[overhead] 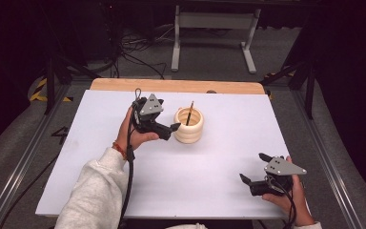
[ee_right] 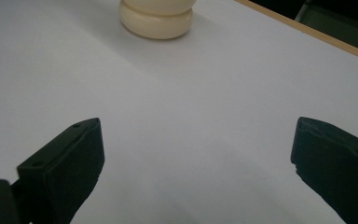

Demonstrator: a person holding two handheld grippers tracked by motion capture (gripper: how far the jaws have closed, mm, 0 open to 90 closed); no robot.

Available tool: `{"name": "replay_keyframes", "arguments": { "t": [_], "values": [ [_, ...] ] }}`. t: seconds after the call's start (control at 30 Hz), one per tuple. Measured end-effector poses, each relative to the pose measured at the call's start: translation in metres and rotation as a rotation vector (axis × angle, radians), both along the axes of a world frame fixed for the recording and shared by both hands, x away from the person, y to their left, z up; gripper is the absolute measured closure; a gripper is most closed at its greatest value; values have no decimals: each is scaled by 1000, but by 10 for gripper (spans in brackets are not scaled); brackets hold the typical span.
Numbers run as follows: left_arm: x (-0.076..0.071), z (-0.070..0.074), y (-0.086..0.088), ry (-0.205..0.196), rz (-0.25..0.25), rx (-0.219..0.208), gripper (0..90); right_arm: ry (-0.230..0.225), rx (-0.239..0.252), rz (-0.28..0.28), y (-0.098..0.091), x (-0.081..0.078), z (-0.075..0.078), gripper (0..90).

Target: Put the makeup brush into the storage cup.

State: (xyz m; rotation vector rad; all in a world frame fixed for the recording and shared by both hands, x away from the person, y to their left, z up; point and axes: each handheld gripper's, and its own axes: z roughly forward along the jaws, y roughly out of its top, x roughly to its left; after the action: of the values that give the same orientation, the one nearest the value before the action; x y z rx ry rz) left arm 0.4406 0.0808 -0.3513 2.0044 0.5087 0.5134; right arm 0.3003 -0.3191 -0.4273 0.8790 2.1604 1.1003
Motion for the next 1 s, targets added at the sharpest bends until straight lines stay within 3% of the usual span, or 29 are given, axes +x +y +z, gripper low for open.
{"name": "replay_keyframes", "arguments": {
  "t": [0.17, 0.47, 1.0],
  "values": [
    [-5, -1, 8, -23, 2, 25, 22, -2, -3, -3, 0, 0, 0, 35],
    [-9, -6, 22, -31, 8, 11, 26, -3, 0, 4, 1, 0, 0, 35],
    [-17, -17, 42, -44, 20, 64, 26, 0, -1, 2, 2, 0, -1, 36]
  ]
}}
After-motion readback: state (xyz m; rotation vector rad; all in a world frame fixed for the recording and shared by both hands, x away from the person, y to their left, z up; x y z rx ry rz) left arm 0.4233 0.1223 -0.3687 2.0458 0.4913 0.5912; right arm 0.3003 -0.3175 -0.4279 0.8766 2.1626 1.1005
